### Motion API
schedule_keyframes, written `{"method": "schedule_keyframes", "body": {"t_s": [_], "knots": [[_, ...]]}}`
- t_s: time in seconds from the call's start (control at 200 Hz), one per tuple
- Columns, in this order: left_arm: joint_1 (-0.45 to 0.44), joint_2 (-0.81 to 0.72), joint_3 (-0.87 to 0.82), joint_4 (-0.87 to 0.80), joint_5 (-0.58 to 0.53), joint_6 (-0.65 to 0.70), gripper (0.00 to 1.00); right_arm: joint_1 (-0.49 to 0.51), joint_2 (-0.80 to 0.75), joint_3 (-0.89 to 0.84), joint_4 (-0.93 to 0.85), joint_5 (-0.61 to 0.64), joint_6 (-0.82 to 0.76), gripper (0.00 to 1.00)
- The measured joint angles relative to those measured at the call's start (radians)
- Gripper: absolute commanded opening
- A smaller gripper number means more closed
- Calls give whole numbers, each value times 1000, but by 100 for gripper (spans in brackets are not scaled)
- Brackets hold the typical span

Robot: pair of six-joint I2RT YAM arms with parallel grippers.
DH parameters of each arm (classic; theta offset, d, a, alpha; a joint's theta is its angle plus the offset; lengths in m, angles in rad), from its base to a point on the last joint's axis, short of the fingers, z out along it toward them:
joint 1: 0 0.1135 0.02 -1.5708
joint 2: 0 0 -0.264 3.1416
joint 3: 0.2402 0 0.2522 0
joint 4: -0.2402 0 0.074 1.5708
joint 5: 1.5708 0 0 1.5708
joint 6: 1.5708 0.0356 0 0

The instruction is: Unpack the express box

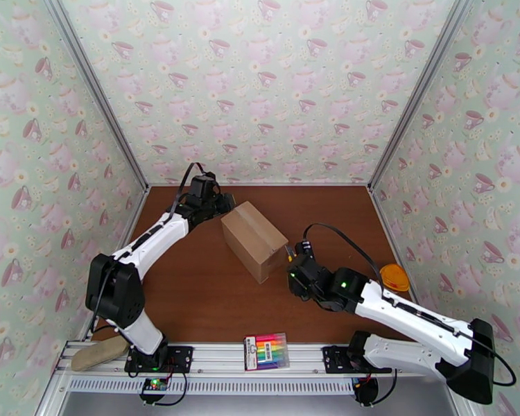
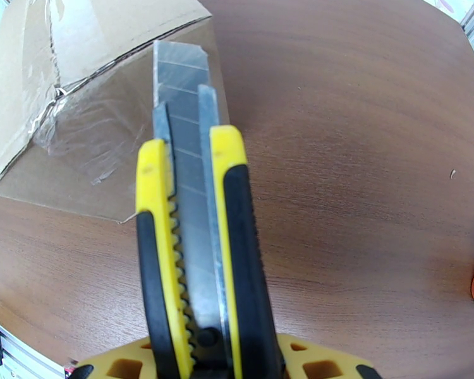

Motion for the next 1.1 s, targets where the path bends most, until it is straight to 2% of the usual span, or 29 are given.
{"method": "schedule_keyframes", "body": {"t_s": [1.097], "knots": [[0, 0, 0, 1, 7, 0, 44, 7, 32, 2, 23, -1, 0, 0]]}}
